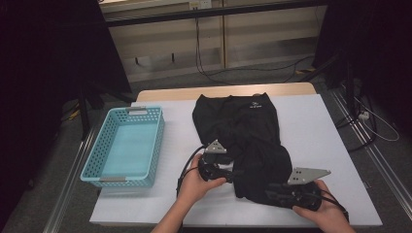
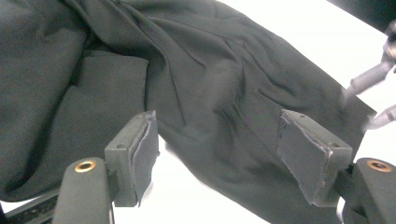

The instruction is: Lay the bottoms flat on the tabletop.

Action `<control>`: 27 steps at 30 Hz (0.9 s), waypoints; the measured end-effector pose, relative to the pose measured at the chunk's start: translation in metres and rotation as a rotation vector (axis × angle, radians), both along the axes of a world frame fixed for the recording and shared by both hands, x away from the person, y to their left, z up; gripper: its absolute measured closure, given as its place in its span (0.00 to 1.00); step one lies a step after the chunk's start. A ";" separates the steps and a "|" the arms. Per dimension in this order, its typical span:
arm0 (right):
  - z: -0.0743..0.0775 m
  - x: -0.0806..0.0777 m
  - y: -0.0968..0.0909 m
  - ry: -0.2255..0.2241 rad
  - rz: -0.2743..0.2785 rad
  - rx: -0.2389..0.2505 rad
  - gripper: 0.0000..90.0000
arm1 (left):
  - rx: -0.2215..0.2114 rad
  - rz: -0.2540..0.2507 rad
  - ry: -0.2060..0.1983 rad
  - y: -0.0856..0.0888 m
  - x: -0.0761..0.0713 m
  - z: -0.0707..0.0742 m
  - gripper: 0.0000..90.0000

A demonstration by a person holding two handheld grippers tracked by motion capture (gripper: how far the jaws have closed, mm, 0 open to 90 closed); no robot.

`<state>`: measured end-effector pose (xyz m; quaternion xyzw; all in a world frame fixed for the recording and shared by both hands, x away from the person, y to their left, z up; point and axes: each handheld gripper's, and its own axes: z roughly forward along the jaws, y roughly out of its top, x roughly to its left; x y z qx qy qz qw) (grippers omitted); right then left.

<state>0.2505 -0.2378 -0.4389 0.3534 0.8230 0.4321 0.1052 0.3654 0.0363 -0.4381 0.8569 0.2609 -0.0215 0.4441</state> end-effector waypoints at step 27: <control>-0.014 0.015 -0.039 0.066 -0.299 -0.128 1.00 | 0.043 -0.015 -0.032 -0.001 -0.001 -0.002 0.27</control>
